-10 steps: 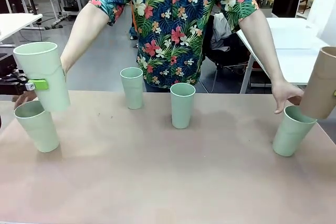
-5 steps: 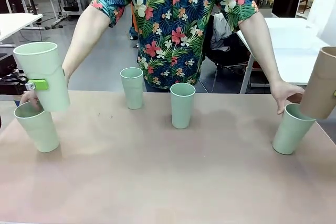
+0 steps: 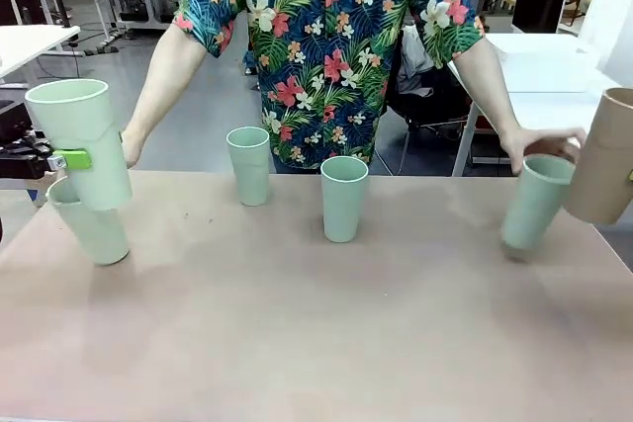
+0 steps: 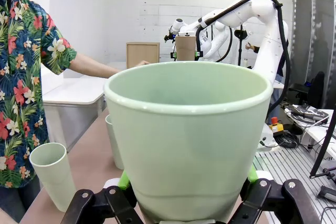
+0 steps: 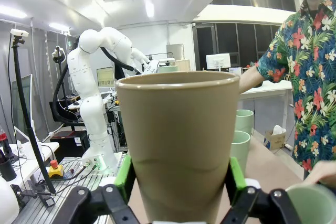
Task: Stack the cups and store them in the basket.
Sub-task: Place the stack of Reusable plastic cups into the Pantry Basket.
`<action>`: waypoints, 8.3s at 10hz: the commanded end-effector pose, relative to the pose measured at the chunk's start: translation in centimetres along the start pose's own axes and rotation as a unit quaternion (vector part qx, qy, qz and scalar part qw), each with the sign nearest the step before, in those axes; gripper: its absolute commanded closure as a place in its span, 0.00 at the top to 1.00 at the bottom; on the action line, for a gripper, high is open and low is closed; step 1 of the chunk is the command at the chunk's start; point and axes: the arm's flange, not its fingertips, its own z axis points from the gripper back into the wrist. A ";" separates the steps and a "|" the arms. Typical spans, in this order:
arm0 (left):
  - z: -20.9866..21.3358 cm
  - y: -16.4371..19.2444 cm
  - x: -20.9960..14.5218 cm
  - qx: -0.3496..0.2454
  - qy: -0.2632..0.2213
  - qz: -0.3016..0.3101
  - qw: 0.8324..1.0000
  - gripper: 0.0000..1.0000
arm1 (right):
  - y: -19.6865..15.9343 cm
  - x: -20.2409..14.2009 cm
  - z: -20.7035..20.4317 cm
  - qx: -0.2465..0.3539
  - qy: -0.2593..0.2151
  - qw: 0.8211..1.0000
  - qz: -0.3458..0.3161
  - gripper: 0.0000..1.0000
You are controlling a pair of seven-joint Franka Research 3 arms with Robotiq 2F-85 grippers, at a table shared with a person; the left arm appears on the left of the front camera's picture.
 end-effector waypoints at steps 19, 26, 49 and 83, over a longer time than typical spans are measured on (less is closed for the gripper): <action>0.0 0.0 0.3 0.001 0.000 -0.001 1.000 0.87 | 0.0 0.1 0.0 -0.002 0.003 1.000 0.007 0.86; 0.0 0.0 0.3 0.001 0.000 -0.001 1.000 0.87 | 0.0 0.1 0.0 -0.002 0.003 1.000 0.007 0.86; 0.0 0.0 0.3 0.001 0.000 -0.001 1.000 0.87 | 0.0 0.1 0.0 -0.002 0.003 1.000 0.007 0.86; 0.0 0.0 0.3 0.001 0.000 -0.001 1.000 0.87 | 0.0 0.1 0.0 -0.002 0.003 1.000 0.007 0.86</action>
